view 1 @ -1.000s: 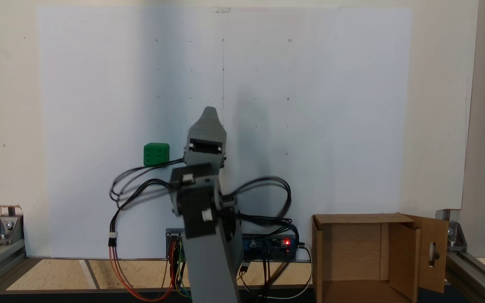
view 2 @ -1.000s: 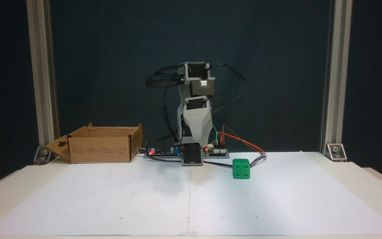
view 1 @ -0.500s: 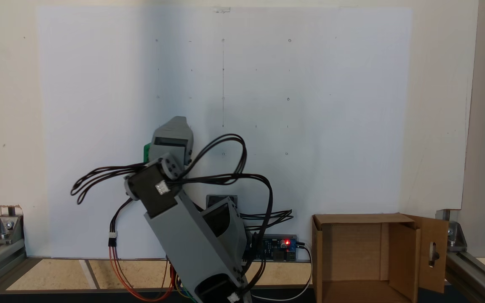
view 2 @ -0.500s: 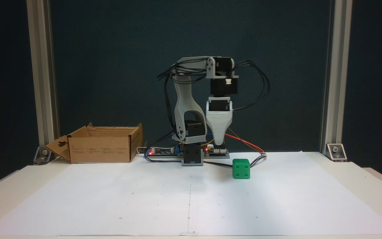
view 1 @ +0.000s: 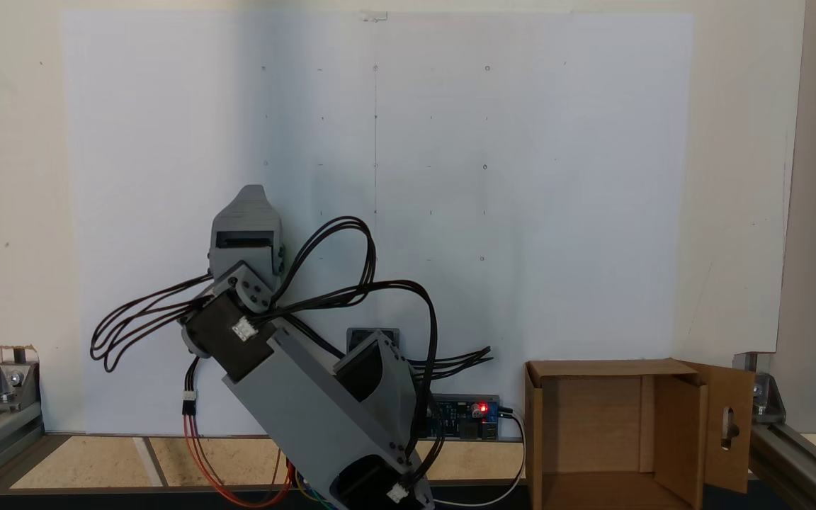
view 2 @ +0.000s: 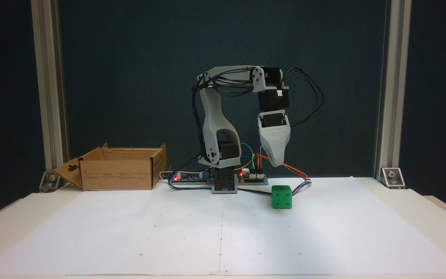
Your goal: Grasp a green dice and put it in the bin.
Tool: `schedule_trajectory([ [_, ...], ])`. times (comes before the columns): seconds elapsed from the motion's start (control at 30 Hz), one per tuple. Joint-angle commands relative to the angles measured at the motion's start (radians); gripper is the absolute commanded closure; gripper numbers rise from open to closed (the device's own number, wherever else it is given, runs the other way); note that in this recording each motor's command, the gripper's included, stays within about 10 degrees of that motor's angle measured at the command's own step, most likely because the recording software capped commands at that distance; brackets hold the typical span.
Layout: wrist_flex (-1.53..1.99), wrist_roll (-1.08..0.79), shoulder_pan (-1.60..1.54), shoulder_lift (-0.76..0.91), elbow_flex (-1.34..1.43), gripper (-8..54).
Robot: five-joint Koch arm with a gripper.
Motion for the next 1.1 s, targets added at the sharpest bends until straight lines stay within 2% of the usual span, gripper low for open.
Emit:
schedule_trajectory([
  [0.0,0.04,0.08,-0.002,0.041,-0.023,1.6],
  [0.37,-0.023,0.155,-0.028,0.173,0.061,1.7],
  [0.63,-0.034,0.224,-0.029,0.189,0.08,2.3],
  [1.07,-0.041,0.224,-0.051,0.186,0.097,2.4],
])
